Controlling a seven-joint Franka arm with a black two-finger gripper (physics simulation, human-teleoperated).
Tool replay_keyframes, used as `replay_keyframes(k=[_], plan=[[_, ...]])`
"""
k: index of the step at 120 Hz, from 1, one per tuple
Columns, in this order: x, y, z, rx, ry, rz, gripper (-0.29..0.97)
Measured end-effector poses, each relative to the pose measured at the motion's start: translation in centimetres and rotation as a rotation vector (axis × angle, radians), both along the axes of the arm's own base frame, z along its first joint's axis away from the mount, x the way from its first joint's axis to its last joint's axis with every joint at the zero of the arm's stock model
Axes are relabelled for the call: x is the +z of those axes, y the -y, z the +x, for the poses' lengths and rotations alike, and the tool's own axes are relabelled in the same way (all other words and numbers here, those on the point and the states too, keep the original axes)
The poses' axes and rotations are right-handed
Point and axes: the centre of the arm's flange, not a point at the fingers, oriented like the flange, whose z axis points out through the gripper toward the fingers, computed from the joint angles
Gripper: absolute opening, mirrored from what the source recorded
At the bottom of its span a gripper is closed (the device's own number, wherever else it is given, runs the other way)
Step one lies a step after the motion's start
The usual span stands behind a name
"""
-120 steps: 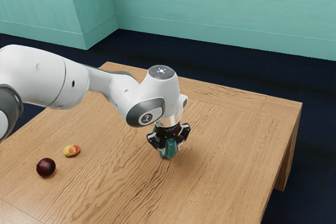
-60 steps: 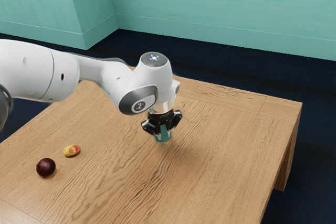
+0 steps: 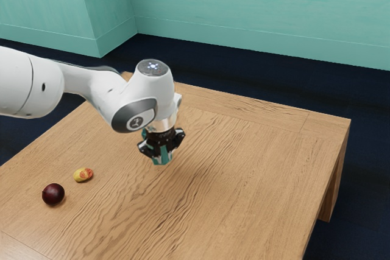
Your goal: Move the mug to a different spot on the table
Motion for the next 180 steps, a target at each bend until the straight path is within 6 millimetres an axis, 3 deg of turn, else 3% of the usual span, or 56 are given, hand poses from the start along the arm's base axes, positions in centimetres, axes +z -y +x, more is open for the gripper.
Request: replay_keyframes(k=[19,51,67,88,107,124,162,180], plan=[[-0.8,-0.4,-2.5,0.021,-0.014,-0.005,-0.04],[-1.3,-0.6,-2.8,0.012,0.025,0.056,-0.05],[-3.2,-1.5,-4.2,0.038,0.018,0.079,-0.04],[-3.5,-1.4,-4.4,0.079,0.049,0.069,-0.03],[-3.5,-1.3,-4.3,0.117,0.072,0.054,0.31],[-3.6,-1.2,-4.2,0.147,0.085,0.045,0.49],[-3.1,-1.3,-5.3,0.202,0.103,0.028,0.64],[-0.1,-1.4,-6.7,0.225,0.152,0.007,0.66]])
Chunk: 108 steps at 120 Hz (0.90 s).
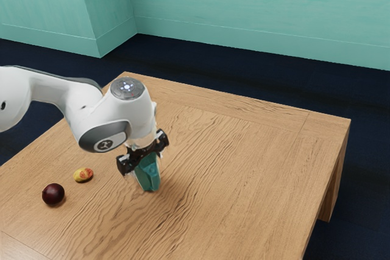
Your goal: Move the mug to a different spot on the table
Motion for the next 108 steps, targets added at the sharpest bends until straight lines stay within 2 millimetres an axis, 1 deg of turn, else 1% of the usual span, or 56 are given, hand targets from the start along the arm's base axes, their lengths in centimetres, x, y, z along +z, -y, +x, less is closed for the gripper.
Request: replay_keyframes(k=[12,20,30,38,42,45,49,53,60,64,68,79,88,94,100,108], plan=[[2.8,0.1,-0.6,0.014,0.037,-0.003,0.67],[5.1,0.5,-0.8,0.026,0.053,-0.008,0.67],[8.6,0.8,-0.2,0.065,0.063,-0.047,0.67],[12.5,0.6,1.1,0.111,0.052,-0.103,0.67],[13.6,0.4,1.5,0.119,0.033,-0.122,0.68],[14.3,0.0,1.7,0.128,0.014,-0.140,0.68],[15.5,-1.1,2.3,0.145,-0.010,-0.169,0.68],[16.8,-2.7,2.9,0.160,-0.036,-0.199,0.68],[17.9,-5.6,3.3,0.157,-0.084,-0.234,0.68],[19.1,-6.5,3.9,0.127,-0.101,-0.244,0.68],[20.6,-6.7,4.7,0.074,-0.109,-0.248,0.68],[24.2,-6.2,6.6,-0.114,-0.115,-0.243,0.68],[26.3,-5.8,7.7,-0.270,-0.127,-0.225,0.68],[28.4,-5.5,8.4,-0.371,-0.128,-0.198,0.68],[29.5,-5.1,8.4,-0.464,-0.145,-0.173,0.68],[29.9,-4.4,8.1,-0.578,-0.178,-0.148,0.68]])
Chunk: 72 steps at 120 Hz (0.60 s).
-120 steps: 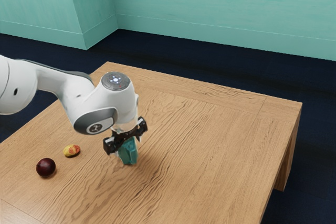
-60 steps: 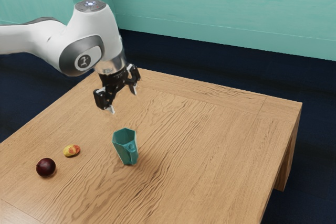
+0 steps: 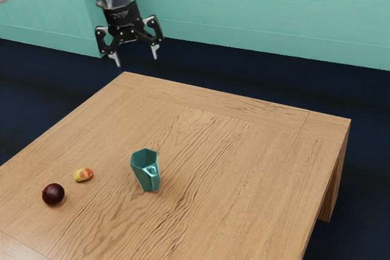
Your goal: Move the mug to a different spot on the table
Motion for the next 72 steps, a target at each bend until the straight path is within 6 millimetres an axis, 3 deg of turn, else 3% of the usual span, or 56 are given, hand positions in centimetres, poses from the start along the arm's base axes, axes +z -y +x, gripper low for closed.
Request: replay_keyframes(k=[13,44,72], plan=[[-0.1,0.5,-0.4,-0.155,-0.032,0.022,0.68],[-0.4,-0.6,-0.8,-0.395,-0.068,0.045,0.68],[1.0,-0.8,-0.9,-0.547,-0.048,0.069,0.68]])
